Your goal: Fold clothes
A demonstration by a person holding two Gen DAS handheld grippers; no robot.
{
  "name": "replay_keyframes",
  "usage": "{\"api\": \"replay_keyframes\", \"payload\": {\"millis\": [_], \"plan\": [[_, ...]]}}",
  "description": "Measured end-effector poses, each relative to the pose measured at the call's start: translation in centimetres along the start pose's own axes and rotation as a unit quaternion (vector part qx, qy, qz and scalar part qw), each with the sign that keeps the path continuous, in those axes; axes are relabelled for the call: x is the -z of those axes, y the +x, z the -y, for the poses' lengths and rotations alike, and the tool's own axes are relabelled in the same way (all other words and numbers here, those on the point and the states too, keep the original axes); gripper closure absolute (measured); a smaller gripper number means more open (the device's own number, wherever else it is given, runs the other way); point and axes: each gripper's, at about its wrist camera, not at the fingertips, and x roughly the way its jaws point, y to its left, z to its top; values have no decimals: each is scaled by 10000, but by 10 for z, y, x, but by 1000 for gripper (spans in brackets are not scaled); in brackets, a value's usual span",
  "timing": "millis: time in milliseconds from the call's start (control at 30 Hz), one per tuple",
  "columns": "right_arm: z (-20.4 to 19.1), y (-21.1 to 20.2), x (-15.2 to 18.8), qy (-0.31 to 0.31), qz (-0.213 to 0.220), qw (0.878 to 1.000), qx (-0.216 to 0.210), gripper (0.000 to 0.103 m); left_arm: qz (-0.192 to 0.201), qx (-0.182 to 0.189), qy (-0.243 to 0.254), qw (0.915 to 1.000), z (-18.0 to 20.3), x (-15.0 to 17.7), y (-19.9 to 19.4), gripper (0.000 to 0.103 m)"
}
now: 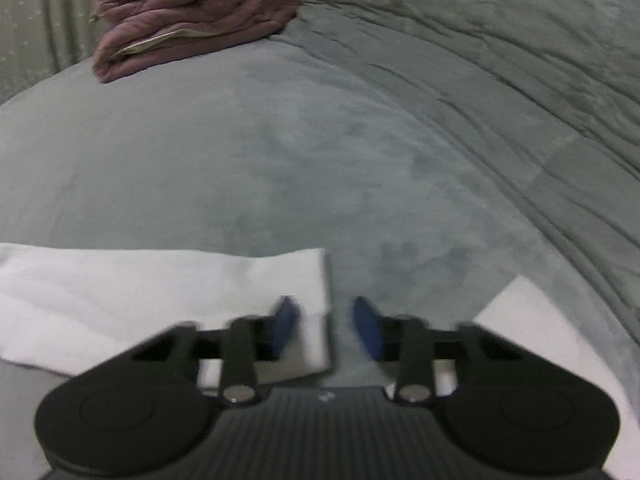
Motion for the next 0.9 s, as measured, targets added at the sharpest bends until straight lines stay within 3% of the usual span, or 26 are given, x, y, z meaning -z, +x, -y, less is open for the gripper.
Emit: {"api": "replay_keyframes", "payload": {"millis": [233,433,533,667,700,767,900], "plan": [[-6,-35,-13,-147,539,9981,247,92,-28,66,-112,9999,-2,-1,-2,62],[-22,4,3,-582,198,9960,655,92,-34,68,-69,9999,-1,0,-2,62],[-33,2,3,-807,334,9924,869,91,-48,100,-134,9998,-4,-1,-3,62],[-39,-13,-1,-830,512,9895,1067,83,-63,130,-203,9997,-7,-3,-3,62],[-42,-18,-1,-849,563,9896,1018,77,-65,136,-218,9996,-7,-3,-3,62],[-47,-29,-2,-898,669,9897,897,75,-53,147,-264,9995,-9,-4,-5,62],[-77,-60,1,-1218,890,9882,252,69,-45,219,-413,9989,-17,-5,-8,62]]}}
